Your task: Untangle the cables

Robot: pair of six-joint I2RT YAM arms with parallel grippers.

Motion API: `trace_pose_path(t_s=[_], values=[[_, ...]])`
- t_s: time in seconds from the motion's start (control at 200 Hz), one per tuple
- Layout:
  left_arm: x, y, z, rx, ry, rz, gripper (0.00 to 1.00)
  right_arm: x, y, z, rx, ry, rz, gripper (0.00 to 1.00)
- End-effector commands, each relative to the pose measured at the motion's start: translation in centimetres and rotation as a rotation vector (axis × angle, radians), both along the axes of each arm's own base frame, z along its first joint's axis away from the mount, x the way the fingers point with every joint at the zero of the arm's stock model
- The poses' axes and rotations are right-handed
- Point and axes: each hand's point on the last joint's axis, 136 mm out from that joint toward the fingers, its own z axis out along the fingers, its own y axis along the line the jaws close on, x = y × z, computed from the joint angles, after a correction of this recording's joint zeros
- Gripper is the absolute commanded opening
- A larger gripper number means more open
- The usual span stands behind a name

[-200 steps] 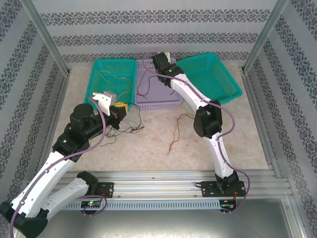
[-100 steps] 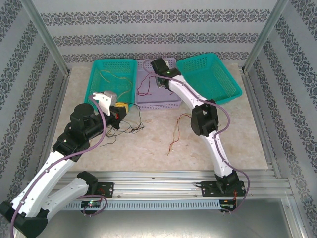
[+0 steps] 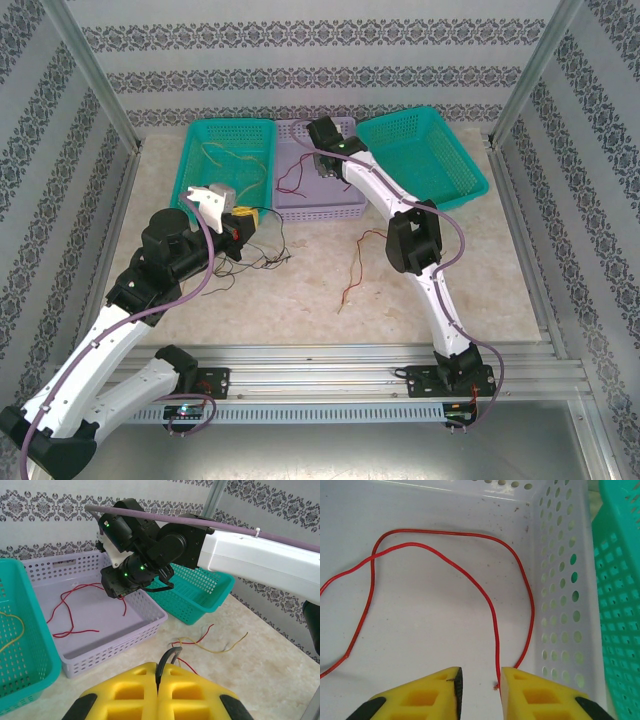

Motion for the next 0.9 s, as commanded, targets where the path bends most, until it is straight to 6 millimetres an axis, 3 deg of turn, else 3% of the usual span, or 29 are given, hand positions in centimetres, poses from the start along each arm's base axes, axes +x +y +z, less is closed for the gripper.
trace_pose_path(t_s=[0.0,0.22,0.525,0.65,0.734,0.894], values=[[0.1,0.0,0.6,0.004,-0.044,-0.002,0.0,-0.7,0.4,4.1,0.065,-0.041,0.01,0.31],[0.2,-0.1,0.5,0.005,-0.041,-0.004,0.0,-1.7,1.0,8.2,0.145,-0.098,0.048,0.44],[0.2,-0.1,0.4,0.008,-0.037,-0.004,0.0,-2.7,2.0,8.5,0.226,-0.056,0.11,0.51],[0.3,0.0,0.3,0.014,-0.035,-0.001,0.0,-3.7,2.5,10.0,0.309,-0.059,0.134,0.53],[0.2,-0.1,0.3,0.013,-0.036,-0.006,0.0,-5.2,3.4,12.0,0.373,-0.092,0.188,0.54],[0.1,-0.4,0.5,-0.001,-0.038,-0.021,0.0,-10.8,5.3,14.7,0.55,-0.127,0.356,0.57]])
